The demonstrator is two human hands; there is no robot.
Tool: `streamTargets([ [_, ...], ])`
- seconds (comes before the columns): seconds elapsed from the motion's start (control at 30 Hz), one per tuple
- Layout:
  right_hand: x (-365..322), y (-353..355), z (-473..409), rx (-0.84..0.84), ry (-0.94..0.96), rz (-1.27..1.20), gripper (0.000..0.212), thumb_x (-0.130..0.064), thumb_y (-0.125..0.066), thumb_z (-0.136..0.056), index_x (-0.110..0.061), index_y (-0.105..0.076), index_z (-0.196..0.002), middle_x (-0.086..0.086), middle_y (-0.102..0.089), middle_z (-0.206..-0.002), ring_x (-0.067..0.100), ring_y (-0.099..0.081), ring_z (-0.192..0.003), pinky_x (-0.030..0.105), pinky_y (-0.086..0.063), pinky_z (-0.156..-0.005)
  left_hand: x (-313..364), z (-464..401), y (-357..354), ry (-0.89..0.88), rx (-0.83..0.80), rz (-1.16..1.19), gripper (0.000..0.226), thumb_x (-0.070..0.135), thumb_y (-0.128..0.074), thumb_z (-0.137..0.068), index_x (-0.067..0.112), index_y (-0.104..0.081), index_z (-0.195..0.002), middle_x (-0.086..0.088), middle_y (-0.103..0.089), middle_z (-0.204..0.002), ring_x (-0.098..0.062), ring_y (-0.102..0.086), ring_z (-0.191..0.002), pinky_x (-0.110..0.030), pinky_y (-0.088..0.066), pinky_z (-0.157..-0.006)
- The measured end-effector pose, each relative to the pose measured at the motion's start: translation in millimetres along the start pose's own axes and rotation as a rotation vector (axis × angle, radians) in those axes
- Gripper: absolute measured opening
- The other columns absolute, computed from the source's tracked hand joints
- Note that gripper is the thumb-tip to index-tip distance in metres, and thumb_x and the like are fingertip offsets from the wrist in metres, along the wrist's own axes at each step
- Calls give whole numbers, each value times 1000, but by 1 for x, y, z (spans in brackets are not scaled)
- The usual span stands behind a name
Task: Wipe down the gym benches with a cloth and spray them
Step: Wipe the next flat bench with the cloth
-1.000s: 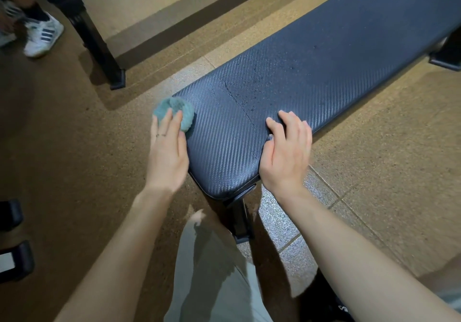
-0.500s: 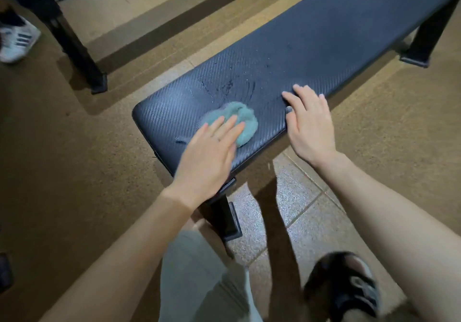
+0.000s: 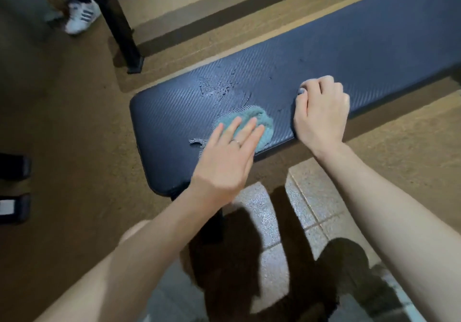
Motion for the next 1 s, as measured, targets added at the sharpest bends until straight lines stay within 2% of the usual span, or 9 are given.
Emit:
streamTargets([
  [0.1,-1,1,5,2,11,-38,32,-28,-38,-102,-13,-66,-107,9,-60,-114,30,-54,-100,44,-39,-86,-10,41,-2,-4,-40,-53,56,19,-42,-104,24,-33,-159,-1,-29,-167,-27,-27,-154,-48,-24,-124],
  [0.17,0,2,4,-20,6,-57,32,-30,-38,-103,-15,-66,-108,7,-61,-115,28,-55,-102,45,-41,-87,-25,75,3,31,-48,-3,67,4,-56,-96,25,-37,-157,-3,-29,-167,-31,-28,-154,-51,-25,-123],
  [0.3,-5,3,4,-50,43,-41,32,-31,-35,-102,-15,-63,-108,6,-59,-115,28,-53,-104,44,-38,-89,-35,95,12,46,-92,-70,67,4,-41,-94,21,-37,-158,-8,-28,-167,-40,-25,-153,-57,-24,-122],
  [0.4,-4,2,3,-62,49,-57,30,-30,-37,-101,-15,-62,-105,5,-59,-114,29,-53,-103,43,-37,-89,11,37,7,-67,-26,-168,73,-4,-50,-91,20,-35,-158,-9,-31,-166,-44,-32,-149,-58,-27,-120],
  [0.5,4,-2,1,-36,49,-121,27,-29,-40,-97,-16,-64,-104,5,-60,-112,31,-55,-101,44,-37,-87,48,-15,-6,-161,7,-179,64,-4,-33,-100,24,-36,-158,-7,-37,-163,-39,-41,-145,-56,-33,-119],
  [0.6,7,-3,-1,-37,33,-139,27,-29,-38,-97,-18,-62,-102,2,-59,-111,27,-53,-100,43,-36,-87,12,12,-5,-201,-118,-196,73,-1,-45,-98,24,-21,-162,-6,-23,-169,-37,-27,-152,-55,-25,-123],
  [0.77,2,-5,1,-48,15,-106,27,-27,-37,-99,-17,-62,-102,1,-58,-111,25,-52,-99,41,-36,-86,-57,74,15,62,-217,52,53,31,-29,-108,27,-23,-161,1,-23,-168,-24,-18,-157,-47,-18,-126],
  [0.9,-3,-5,3,-47,7,-92,26,-27,-38,-98,-17,-63,-102,1,-59,-111,25,-52,-99,43,-37,-87,-47,-8,7,227,-157,147,55,37,-23,-107,27,-25,-161,0,-23,-169,-31,-17,-157,-47,-11,-126],
  [1.0,1,-3,1,-38,27,-142,24,-25,-42,-96,-19,-64,-105,1,-58,-112,25,-51,-102,42,-36,-88,-62,-88,6,315,-155,218,53,35,-24,-110,30,-18,-163,3,-13,-171,-27,-8,-158,-44,-4,-127],
])
Point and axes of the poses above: each hand's wrist, its own z-axis away from the middle knuckle, its own y-axis out of the back of the hand, x = y × z, the point moved 6 cm from there along -z, towards the middle knuckle
